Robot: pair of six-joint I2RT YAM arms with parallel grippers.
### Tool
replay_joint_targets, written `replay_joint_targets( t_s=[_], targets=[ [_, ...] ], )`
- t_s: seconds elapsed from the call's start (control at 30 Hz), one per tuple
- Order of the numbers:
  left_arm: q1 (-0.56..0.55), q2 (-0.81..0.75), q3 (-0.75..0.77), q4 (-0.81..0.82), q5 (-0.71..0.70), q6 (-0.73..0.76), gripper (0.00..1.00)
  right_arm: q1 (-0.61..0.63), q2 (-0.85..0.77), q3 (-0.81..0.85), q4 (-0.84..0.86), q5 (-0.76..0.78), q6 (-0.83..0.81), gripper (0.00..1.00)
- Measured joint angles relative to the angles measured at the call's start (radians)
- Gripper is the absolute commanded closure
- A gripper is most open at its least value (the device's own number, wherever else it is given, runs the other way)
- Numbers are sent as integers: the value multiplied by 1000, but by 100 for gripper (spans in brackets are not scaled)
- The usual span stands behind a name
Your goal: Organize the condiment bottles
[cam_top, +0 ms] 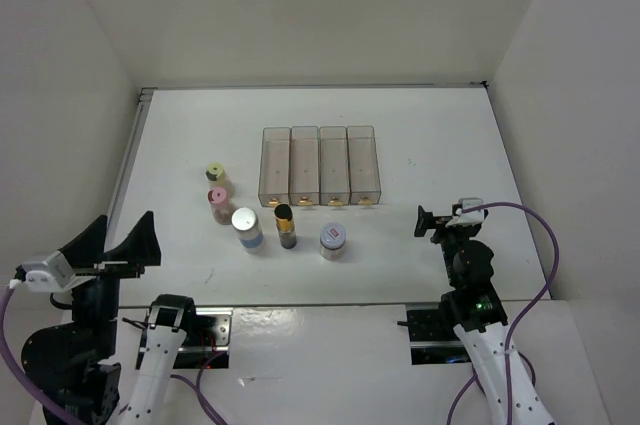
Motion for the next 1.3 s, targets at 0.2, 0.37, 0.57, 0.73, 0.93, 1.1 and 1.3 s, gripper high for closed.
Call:
replay_joint_targets(
  t_s=[0.2,0.37,0.57,0.73,0.93,1.1,1.3],
  targets=[
    [0,0,5,-27,16,1,0,0,0,0,0,0,0,1],
    [0,0,10,-34,10,-22,0,0,0,0,0,33,14,1],
    [0,0,18,-53,-23,-62,0,0,4,79,-80,168,291,1],
    [0,0,23,-19,-34,-77,0,-1,3,313,-120,145,480,1],
    [0,0,-20,28,24,-79,0,0,0,430,-218,110,701,1],
    [-11,0,-91,29,55,-89,0,2,0,419,-286,48,819,1],
    [-24,103,-39,19,48,-100,0,-1,0,321,-206,-16,993,1]
  ],
)
